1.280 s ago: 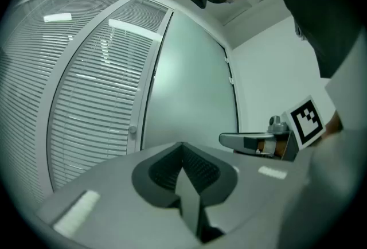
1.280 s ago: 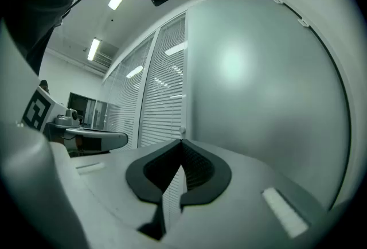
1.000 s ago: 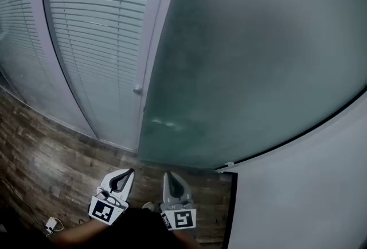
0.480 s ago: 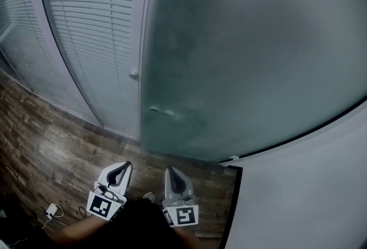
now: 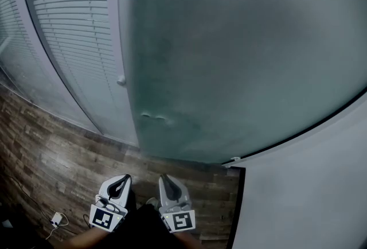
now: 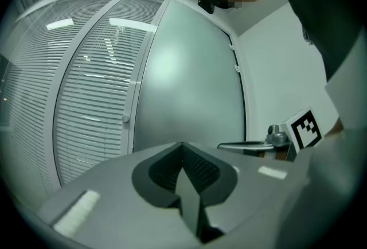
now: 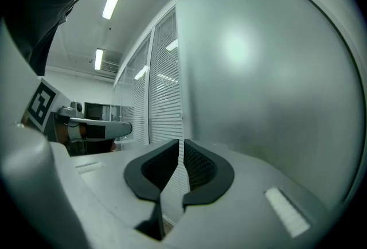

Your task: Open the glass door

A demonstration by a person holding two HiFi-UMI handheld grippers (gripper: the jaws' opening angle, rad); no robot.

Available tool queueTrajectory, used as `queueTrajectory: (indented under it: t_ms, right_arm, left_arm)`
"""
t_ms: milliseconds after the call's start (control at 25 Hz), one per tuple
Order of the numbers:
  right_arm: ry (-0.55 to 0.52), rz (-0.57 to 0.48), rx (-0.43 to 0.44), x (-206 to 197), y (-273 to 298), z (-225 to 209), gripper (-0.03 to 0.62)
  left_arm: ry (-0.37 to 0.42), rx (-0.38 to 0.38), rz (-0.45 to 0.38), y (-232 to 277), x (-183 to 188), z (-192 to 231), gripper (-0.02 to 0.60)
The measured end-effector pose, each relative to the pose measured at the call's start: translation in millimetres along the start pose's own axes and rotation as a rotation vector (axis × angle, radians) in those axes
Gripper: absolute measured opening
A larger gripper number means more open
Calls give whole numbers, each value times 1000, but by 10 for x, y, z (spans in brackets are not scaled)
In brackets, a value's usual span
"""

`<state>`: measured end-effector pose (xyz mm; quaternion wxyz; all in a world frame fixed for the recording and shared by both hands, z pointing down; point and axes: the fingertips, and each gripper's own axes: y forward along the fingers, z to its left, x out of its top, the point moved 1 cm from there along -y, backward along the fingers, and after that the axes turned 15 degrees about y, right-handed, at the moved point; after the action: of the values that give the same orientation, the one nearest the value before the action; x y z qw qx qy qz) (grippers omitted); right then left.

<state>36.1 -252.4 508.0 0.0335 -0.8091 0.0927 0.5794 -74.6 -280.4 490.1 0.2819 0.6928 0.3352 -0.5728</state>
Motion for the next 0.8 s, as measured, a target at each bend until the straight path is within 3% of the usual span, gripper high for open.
queueTrajectory:
  t_ms: [320, 560, 800]
  right_arm:
    - [20, 22, -18, -163, 113, -105, 34]
    - [-10, 13, -98, -252, 600, -282, 32]
    - [-16, 37, -212, -471, 1092, -581, 58]
  left_arm:
    - [5, -67, -46, 56, -35, -114, 0]
    - [9, -79, -67, 116, -102, 302, 0]
    - [-31, -110, -39, 291, -492, 699, 0]
